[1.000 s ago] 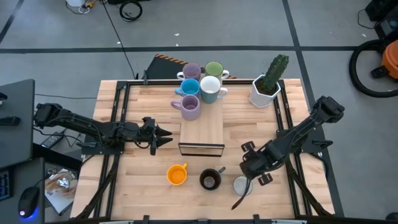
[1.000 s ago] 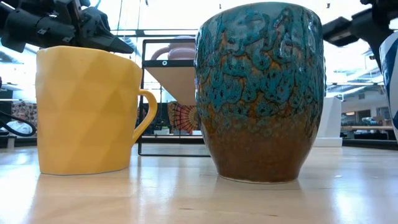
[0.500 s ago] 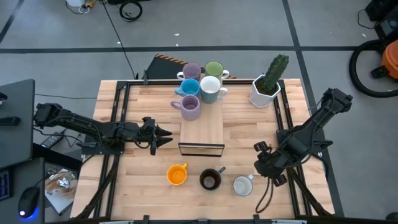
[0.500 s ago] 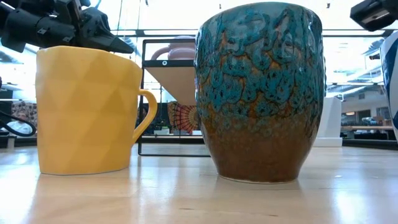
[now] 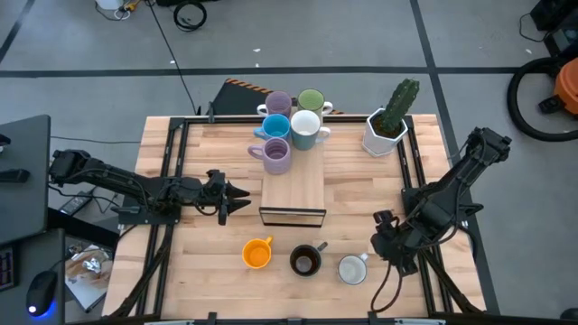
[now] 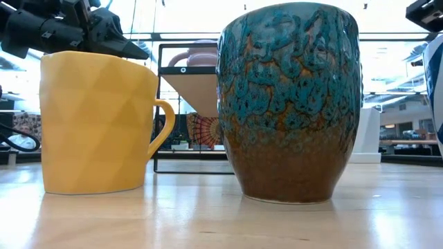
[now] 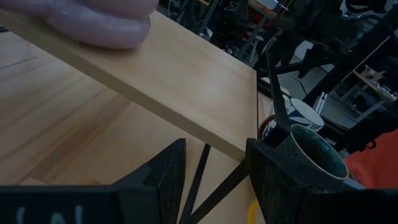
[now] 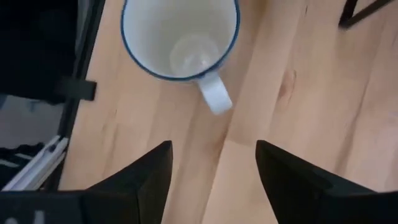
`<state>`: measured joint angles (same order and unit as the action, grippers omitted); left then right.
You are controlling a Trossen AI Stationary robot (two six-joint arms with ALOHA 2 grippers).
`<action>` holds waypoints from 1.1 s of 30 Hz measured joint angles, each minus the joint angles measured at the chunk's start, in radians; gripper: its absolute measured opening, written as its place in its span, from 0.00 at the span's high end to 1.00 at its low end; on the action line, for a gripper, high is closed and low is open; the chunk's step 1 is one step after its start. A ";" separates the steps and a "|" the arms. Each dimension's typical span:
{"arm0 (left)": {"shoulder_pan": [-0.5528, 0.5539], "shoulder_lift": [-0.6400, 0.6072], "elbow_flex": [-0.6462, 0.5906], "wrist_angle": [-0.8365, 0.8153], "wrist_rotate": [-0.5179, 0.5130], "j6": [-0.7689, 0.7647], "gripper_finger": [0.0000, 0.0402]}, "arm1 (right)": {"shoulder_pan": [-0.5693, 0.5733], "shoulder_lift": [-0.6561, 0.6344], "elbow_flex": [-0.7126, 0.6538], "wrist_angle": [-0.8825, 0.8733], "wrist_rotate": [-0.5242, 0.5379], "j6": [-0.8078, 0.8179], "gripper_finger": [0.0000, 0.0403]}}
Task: Place coffee mugs
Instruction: Put the light blue mug on the shelf
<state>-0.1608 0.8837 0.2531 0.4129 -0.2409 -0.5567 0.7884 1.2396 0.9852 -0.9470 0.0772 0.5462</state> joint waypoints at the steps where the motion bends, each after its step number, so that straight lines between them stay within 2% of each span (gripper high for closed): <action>1: 0.000 0.000 0.000 0.000 0.000 0.000 0.57 | -0.002 0.000 0.000 -0.011 -0.025 0.005 0.42; 3: 0.000 0.000 0.000 0.000 0.000 0.001 0.57 | -0.012 0.000 0.000 -0.025 -0.061 0.001 0.43; 9: 0.000 0.000 0.000 0.000 0.000 0.003 0.57 | -0.014 0.025 0.004 0.001 0.000 -0.065 0.46; 14: 0.000 0.000 0.000 0.000 0.000 0.003 0.57 | -0.007 0.113 0.063 -0.048 -0.014 -0.105 0.47; 19: 0.000 0.000 0.000 0.000 0.000 0.003 0.57 | 0.017 0.194 0.117 -0.056 0.034 -0.221 0.47; 25: 0.000 0.000 0.000 0.000 0.000 -0.003 0.57 | -0.033 0.283 0.129 -0.034 0.035 -0.319 0.47; 33: 0.000 0.000 0.000 0.000 0.000 0.000 0.57 | -0.074 0.348 0.128 0.028 -0.026 -0.411 0.47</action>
<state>-0.1612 0.8837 0.2531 0.4129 -0.2409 -0.5564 0.7147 1.5879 1.1136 -0.9188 0.0510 0.1350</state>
